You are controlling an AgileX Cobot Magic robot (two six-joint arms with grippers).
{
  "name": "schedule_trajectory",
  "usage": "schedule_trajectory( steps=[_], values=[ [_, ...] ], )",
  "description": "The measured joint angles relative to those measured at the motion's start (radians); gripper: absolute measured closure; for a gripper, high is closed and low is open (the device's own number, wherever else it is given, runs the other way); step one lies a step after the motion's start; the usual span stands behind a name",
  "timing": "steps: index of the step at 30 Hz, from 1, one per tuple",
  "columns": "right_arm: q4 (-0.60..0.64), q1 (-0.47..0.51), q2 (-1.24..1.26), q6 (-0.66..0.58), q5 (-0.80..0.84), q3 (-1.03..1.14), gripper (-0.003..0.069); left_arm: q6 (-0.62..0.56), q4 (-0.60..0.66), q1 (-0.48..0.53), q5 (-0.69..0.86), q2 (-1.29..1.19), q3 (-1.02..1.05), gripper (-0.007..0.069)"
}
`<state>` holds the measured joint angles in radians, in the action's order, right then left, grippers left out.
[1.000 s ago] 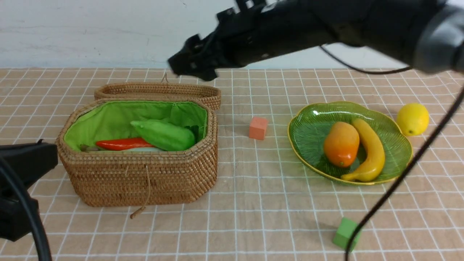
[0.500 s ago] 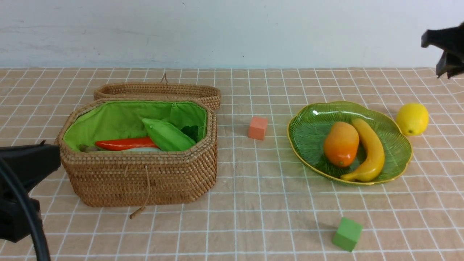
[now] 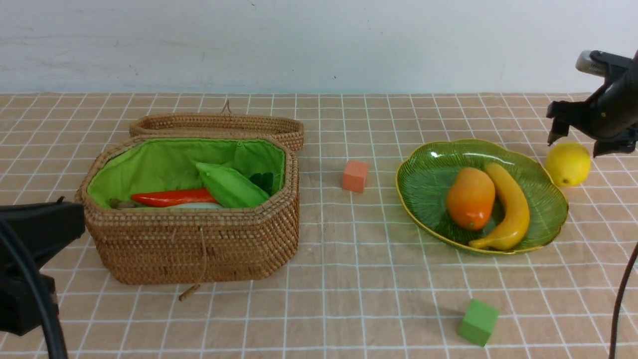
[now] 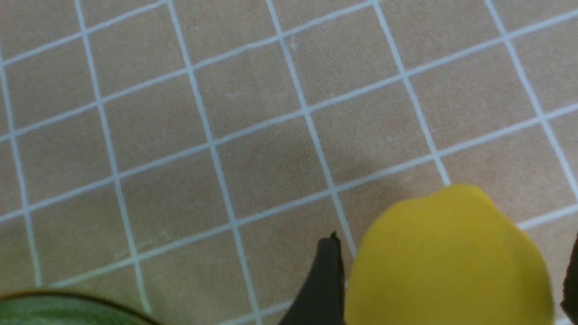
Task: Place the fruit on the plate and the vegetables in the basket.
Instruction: Use the right arm to grab a lemon and put it into the right plate
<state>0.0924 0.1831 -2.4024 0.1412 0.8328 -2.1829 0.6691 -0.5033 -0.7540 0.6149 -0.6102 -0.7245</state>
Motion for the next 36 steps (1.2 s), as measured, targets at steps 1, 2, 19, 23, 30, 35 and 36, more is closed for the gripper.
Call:
schedule_trajectory(
  steps=[1,2,19,23,30,35,36],
  values=[
    [0.0,0.001,-0.025,0.006,0.006,-0.019,0.0013,0.0,0.0,0.0,0.0,0.0,0.0,0.0614],
    [0.0,0.003,-0.045,0.013,0.013,-0.035,0.0017,0.0,0.0,0.0,0.0,0.0,0.0,0.0613],
    [0.068,-0.016,0.01,-0.071,0.264,-0.142,0.0091,0.001,0.0,0.0,-0.001,0.0,0.0,0.0605],
    [0.202,-0.077,0.117,-0.141,0.365,-0.158,0.0091,0.001,0.0,0.0,-0.015,0.0,0.0,0.0605],
    [0.28,-0.282,0.11,-0.188,0.406,-0.156,0.0091,0.001,0.0,0.0,-0.016,0.0,0.0,0.0603],
    [0.176,-0.35,0.038,-0.171,0.38,-0.155,0.0091,-0.007,0.0,0.0,-0.016,0.0,0.0,0.0601],
    [0.169,-0.352,0.036,-0.165,0.379,-0.155,0.0091,-0.01,0.0,0.0,-0.016,0.0,0.0,0.0601]
  ],
)
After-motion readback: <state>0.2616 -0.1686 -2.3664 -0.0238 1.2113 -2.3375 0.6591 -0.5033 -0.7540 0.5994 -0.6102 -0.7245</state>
